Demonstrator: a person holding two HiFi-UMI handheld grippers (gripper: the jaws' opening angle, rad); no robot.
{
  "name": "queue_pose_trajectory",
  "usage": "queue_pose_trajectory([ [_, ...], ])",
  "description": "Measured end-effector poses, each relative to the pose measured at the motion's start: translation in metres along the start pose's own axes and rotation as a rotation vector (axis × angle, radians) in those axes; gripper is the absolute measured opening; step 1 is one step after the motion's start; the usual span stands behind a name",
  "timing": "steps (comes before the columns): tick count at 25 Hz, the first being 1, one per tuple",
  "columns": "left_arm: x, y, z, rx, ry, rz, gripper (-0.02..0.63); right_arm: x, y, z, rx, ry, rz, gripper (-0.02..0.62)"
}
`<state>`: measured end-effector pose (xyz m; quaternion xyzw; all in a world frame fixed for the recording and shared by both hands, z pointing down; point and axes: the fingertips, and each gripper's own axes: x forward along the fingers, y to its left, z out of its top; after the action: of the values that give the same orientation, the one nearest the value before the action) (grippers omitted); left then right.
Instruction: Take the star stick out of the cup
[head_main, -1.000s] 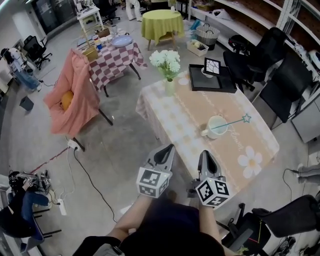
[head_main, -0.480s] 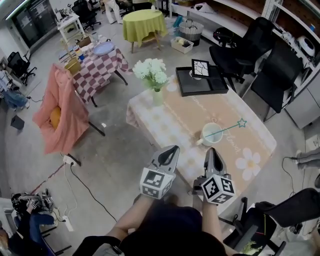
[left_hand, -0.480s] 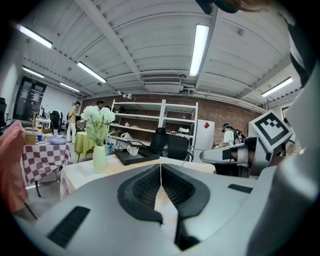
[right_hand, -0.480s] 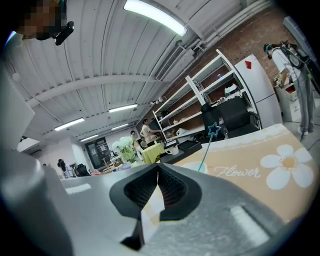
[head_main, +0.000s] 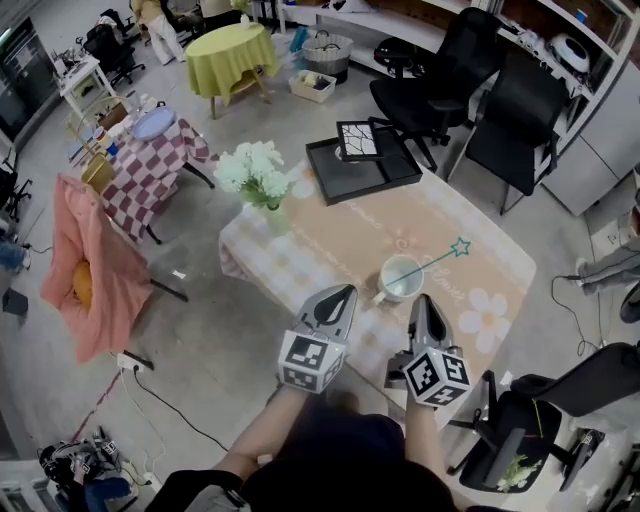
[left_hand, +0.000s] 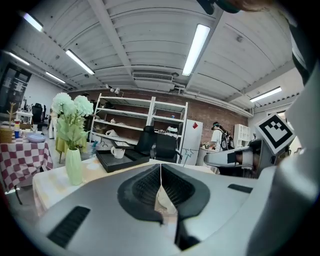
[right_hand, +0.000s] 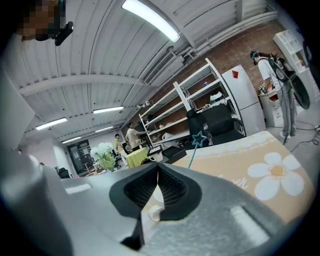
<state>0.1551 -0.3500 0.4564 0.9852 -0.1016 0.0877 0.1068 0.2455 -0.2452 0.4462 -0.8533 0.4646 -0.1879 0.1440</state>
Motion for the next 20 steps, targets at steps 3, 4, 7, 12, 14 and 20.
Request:
queue_pose_trajectory([
  [3, 0.015, -0.001, 0.005, 0.005, 0.003, -0.041, 0.012, 0.003, -0.012, 0.009, 0.005, -0.025, -0.048, 0.002],
  [4, 0.020, -0.001, 0.007, 0.007, 0.004, -0.052, 0.012, 0.004, -0.015, 0.011, 0.005, -0.032, -0.062, 0.002],
  [7, 0.031, 0.000, 0.012, 0.011, 0.005, -0.080, 0.012, 0.006, -0.023, 0.018, 0.007, -0.051, -0.097, 0.002],
  [12, 0.051, 0.002, 0.020, 0.017, 0.000, -0.118, 0.012, 0.010, -0.036, 0.029, 0.025, -0.083, -0.136, 0.002],
  [14, 0.058, 0.001, 0.024, 0.019, 0.004, -0.136, 0.012, 0.012, -0.040, 0.036, 0.032, -0.100, -0.148, 0.002],
  [20, 0.075, -0.003, 0.031, 0.045, 0.015, -0.202, 0.012, 0.016, -0.059, 0.048, 0.050, -0.135, -0.209, 0.003],
])
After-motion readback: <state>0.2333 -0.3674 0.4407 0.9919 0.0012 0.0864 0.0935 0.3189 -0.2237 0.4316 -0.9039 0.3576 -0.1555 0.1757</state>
